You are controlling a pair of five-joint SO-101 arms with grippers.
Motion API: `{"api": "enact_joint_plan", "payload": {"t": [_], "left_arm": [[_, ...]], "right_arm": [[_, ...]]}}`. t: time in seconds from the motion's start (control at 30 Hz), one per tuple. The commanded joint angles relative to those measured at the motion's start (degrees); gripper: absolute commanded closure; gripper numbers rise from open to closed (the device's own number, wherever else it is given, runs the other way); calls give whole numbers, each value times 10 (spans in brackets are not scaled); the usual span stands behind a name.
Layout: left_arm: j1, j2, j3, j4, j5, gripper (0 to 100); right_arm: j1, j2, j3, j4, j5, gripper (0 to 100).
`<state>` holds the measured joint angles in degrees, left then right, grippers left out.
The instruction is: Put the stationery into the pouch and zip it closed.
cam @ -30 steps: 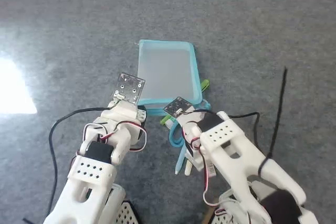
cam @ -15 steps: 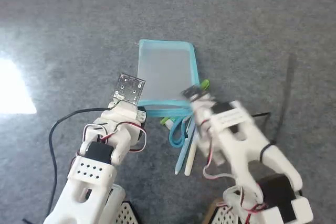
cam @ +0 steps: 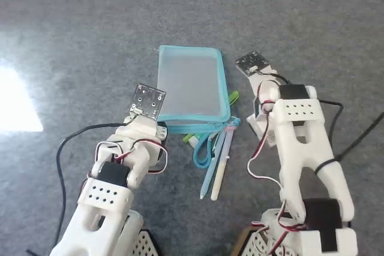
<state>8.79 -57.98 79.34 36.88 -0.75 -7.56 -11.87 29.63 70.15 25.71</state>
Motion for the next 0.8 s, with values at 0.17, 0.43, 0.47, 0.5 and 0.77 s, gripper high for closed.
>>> {"api": "enact_joint_plan", "payload": {"t": [0.17, 0.43, 0.47, 0.5, 0.77], "left_arm": [[-4, -3, -4, -14, -3, 987], [-4, -3, -4, -14, -3, 987], [-4, -3, -4, -14, -3, 987], [-4, -3, -4, -14, -3, 987], [-4, -6, 3, -14, -3, 987]], "right_arm": [[-3, -2, -29, 0, -22, 652], [-7, -2, 39, -4, -41, 693], [-7, -2, 57, -27, -46, 693], [-7, -2, 72, -47, -47, 694], [-6, 2, 92, -89, -50, 695]]}}
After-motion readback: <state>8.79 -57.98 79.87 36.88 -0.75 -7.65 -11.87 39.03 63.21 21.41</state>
